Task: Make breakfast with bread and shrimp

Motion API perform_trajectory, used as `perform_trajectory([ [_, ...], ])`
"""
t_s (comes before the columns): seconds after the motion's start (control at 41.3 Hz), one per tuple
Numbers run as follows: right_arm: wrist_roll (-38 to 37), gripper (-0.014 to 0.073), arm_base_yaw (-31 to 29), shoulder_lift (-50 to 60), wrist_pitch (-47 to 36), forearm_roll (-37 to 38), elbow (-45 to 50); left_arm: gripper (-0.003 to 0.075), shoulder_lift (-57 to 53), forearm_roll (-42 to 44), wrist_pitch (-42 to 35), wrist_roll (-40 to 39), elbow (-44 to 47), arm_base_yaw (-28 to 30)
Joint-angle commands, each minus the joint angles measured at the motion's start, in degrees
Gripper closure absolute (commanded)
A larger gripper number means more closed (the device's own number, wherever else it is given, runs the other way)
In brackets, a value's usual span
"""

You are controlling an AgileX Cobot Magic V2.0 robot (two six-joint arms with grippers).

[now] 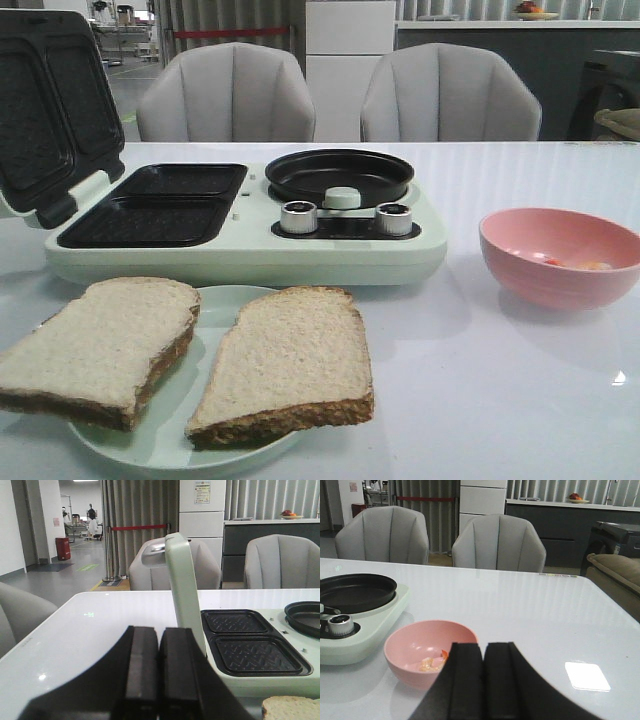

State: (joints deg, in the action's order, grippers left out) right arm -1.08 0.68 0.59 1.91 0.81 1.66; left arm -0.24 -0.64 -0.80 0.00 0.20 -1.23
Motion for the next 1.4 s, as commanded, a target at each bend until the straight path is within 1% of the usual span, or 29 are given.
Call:
perform_trajectory([
  [0.0, 0.2, 0.0579, -0.3, 1.1, -5.6, 0.5, -0.2, 0.0620, -1.3, -0.4, -5.4, -0.6, 1.9, -0.4],
  [0.145, 0.2, 0.0579, -0.3, 1.1, -5.7, 0.5, -0.2, 0.0620, -1.3, -0.4, -7.7, -0.6, 1.9, -0.4],
  [0.339, 0.2, 0.0579, -0.3, 1.1, -9.5, 0.0, -1.2, 0.0620, -1.3, -0.4, -11.2, -0.6, 1.1, -0.4],
  [0.46, 0.2, 0.0579, -0.2, 1.1, -5.1, -0.1, -6.7, 0.0619, -1.3, -0.4, -10.2, -0.6, -4.0, -0.4],
  [0.557, 0.2, 0.0579, -0.2, 0.4, -0.8, 0.4, -12.6, 0.0620, -0.5, 0.0, -7.0, -0.6, -10.2, -0.4],
  [0.678, 0.2, 0.0579, -0.2, -3.4, 4.6, 0.4, -20.8, 0.0619, 2.3, 1.3, -1.6, -0.6, -19.0, -0.4],
  [0.823, 0.2, 0.0579, -0.2, -10.7, 10.5, 0.4, -29.4, 0.0619, 8.7, 2.0, 6.3, -0.6, -30.4, -0.4],
  [0.92, 0.2, 0.0579, -0.2, -15.8, 14.2, 0.4, -34.9, 0.0620, 13.0, 2.0, 12.5, -0.6, -36.3, -0.4],
  [1.017, 0.2, 0.0579, -0.2, -20.6, 17.6, 0.4, -38.5, 0.0619, 17.5, 1.7, 18.1, -0.6, -41.2, -0.4],
  [1.065, 0.2, 0.0579, -0.2, -22.8, 18.3, 0.4, -39.3, 0.0619, 19.3, 1.3, 19.8, -0.6, -42.2, -0.4],
  [1.186, 0.2, 0.0579, -0.2, -27.7, 18.9, 0.4, -39.5, 0.0620, 22.3, 1.3, 20.8, -0.6, -41.8, -0.4],
  [1.38, 0.2, 0.0579, -0.2, -34.2, 22.3, 0.4, -39.5, 0.0620, 26.2, 0.3, 24.0, -0.6, -38.7, -0.4],
])
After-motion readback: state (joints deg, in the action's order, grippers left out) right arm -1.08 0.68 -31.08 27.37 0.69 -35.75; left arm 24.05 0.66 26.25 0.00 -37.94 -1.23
